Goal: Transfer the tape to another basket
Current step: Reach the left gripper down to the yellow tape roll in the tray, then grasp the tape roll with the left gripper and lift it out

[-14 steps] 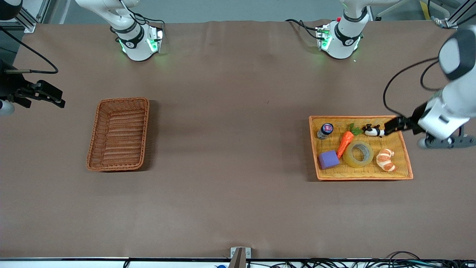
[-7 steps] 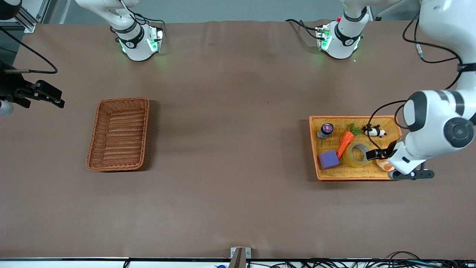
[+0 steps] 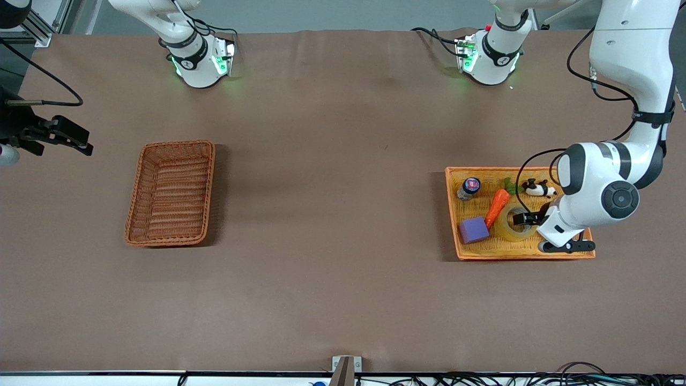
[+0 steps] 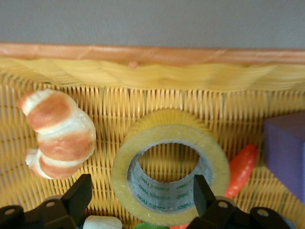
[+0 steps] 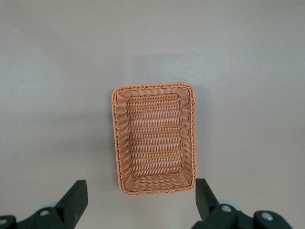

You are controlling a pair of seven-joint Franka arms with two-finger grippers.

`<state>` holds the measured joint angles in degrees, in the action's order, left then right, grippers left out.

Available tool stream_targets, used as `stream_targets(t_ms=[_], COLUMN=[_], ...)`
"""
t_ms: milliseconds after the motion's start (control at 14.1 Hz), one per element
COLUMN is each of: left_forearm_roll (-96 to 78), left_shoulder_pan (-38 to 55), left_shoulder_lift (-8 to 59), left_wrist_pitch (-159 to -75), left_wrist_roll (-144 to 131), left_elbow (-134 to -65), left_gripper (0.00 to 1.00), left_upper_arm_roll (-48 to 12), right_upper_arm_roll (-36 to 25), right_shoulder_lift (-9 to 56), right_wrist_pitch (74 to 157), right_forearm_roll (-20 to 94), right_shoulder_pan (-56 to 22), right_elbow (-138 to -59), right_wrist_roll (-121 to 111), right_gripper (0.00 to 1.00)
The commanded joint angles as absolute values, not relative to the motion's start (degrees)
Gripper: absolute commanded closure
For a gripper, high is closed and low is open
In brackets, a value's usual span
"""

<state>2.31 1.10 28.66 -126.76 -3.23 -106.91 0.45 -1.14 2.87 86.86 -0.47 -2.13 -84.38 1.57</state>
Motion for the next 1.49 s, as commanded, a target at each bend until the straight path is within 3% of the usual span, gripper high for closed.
stream_targets(t_ms=[0, 212, 283, 354, 495, 566, 637, 1061, 1415], left_forearm_roll=[3.43, 3.34, 3.34, 3.34, 3.34, 3.34, 3.34, 3.34, 3.51], left_shoulder_pan=[1.41, 1.32, 1.32, 1.23, 0.88, 0.88, 0.79, 0.44, 0.00], left_shoulder_lift=[31.02, 31.38, 31.38, 31.38, 31.03, 30.76, 30.33, 21.20, 17.31], left_wrist_pitch=[-127.79, -127.88, -127.88, -127.88, -127.44, -127.35, -127.35, -122.70, -117.07], left_wrist_roll=[-2.81, -2.81, -2.81, -2.81, -2.81, -2.81, -2.81, -4.39, -18.32], left_elbow=[-107.14, -107.14, -107.14, -107.14, -107.14, -107.14, -106.96, -106.79, -104.94], left_gripper=[0.06, 0.07, 0.12, 0.27, 0.73, 0.87, 0.91, 0.92, 0.89], left_upper_arm_roll=[0.79, 0.79, 0.79, 0.79, 0.79, 0.70, 0.70, -0.26, -14.47], right_upper_arm_roll=[-1.14, -1.05, -1.05, -1.05, -1.06, -1.05, -1.05, -1.05, -1.05], right_shoulder_lift=[2.11, 2.11, 2.11, 2.11, 2.11, 2.02, 2.11, 2.11, 2.11], right_wrist_pitch=[86.57, 86.66, 86.66, 86.66, 86.66, 86.66, 86.66, 86.66, 86.57], right_forearm_roll=[-0.79, -0.70, -0.70, -0.70, -0.70, -0.70, -0.70, -0.70, -0.70], right_shoulder_pan=[-2.11, -2.11, -2.11, -2.11, -2.11, -2.11, -2.11, -2.11, -2.11], right_elbow=[-84.64, -84.64, -84.64, -84.64, -84.64, -84.64, -84.64, -84.64, -84.64], right_wrist_roll=[1.32, 1.32, 1.23, 1.23, 1.32, 1.32, 1.32, 1.32, 1.32], right_gripper=[0.00, 0.00, 0.00, 0.00, 0.00, 0.00, 0.00, 0.00, 0.00])
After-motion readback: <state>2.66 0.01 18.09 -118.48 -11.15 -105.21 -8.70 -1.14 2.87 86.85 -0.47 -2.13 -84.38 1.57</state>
